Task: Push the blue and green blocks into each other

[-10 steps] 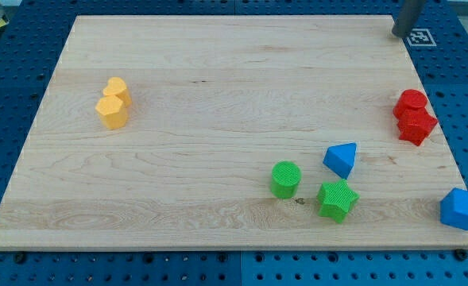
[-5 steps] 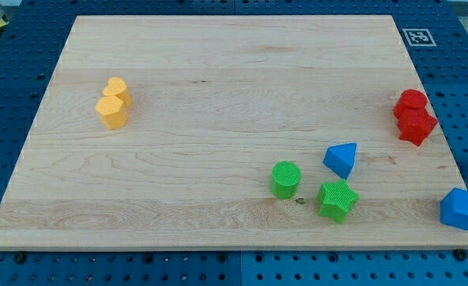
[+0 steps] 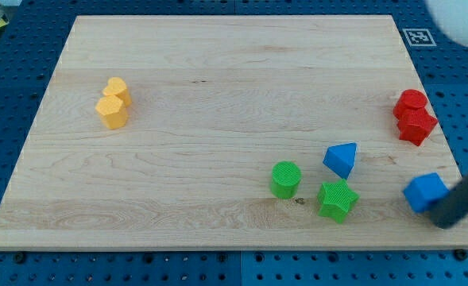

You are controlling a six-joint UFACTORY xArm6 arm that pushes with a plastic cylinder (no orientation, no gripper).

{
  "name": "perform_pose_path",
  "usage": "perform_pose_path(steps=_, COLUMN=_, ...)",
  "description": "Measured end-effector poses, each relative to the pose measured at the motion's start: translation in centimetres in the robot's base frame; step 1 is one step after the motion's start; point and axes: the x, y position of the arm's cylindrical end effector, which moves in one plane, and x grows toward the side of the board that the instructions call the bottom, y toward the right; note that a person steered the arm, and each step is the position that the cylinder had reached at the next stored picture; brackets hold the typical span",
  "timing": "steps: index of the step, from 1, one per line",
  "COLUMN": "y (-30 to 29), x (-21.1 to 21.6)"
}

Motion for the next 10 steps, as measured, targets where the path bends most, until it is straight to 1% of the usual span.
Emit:
perform_pose_path(steps=1, y=-0.8, x=-0.1)
perform_pose_path(steps=2, y=3.7, x=2.4)
perform_pose_path(steps=3, y=4.9, x=0.6)
perform_pose_path(steps=4, y=4.9, x=-2.7)
perform_pose_path(steps=5, y=2.3, x=-3.2)
perform_pose_path(steps=6, y=-4.3, x=-3.2)
perform_pose_path(steps=7, y=-5.2, x=-3.2)
perform_pose_path(steps=8, y=-2.0, x=-0.9)
perform_pose_path(steps=9, y=-1.1, x=1.3)
perform_pose_path(steps=10, y=-5.8, x=1.9)
